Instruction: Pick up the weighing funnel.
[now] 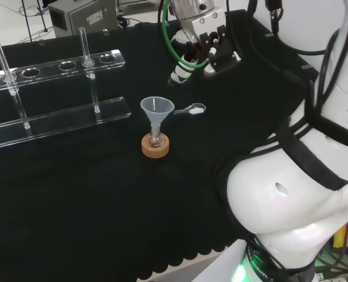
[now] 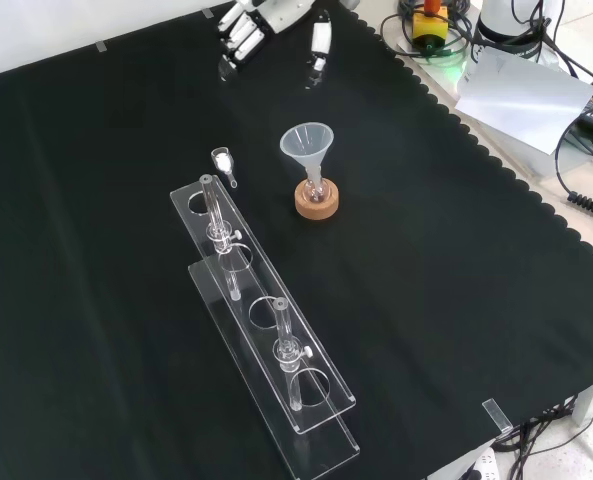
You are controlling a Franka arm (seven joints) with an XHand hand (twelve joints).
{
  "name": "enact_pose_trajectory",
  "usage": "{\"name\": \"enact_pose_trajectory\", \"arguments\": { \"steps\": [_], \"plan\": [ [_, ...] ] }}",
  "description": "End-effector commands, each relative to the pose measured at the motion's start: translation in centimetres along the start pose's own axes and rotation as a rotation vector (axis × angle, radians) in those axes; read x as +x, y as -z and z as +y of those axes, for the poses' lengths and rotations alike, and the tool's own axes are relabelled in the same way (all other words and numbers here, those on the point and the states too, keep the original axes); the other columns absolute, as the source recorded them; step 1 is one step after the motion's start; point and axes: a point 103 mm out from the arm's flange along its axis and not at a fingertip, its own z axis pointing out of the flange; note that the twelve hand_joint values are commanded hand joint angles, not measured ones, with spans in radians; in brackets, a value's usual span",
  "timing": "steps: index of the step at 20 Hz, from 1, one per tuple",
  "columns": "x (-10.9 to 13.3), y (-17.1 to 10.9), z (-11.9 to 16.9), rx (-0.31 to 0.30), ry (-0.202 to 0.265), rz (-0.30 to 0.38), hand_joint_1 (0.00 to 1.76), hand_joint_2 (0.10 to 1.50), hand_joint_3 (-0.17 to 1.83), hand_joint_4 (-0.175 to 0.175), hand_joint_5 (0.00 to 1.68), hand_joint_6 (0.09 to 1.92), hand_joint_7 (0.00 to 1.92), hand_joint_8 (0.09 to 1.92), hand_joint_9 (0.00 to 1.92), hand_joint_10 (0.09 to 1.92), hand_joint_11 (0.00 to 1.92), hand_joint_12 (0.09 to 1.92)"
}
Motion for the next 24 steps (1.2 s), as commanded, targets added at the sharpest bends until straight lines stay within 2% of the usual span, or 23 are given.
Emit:
{"name": "enact_pose_trajectory", "arguments": {
  "steps": [1,11,19,24],
  "plan": [
    [-3.4,-1.4,2.7,0.037,-0.038,0.018,0.67,0.7,0.36,-0.098,0.32,0.09,0.22,0.72,0.46,0.69,0.19,1.4],
    [-6.5,-4.5,7.0,0.078,-0.028,0.073,0.69,0.69,0.4,-0.095,0.35,0.09,0.25,0.72,0.49,0.68,0.2,1.39],
    [-7.3,-8.0,10.5,0.112,0.007,0.118,0.73,0.67,0.45,-0.092,0.39,0.09,0.28,0.71,0.52,0.67,0.23,1.38],
    [-7.5,-9.8,11.6,0.11,0.01,0.144,0.75,0.67,0.47,-0.09,0.42,0.09,0.29,0.71,0.53,0.66,0.24,1.38]
  ]
}}
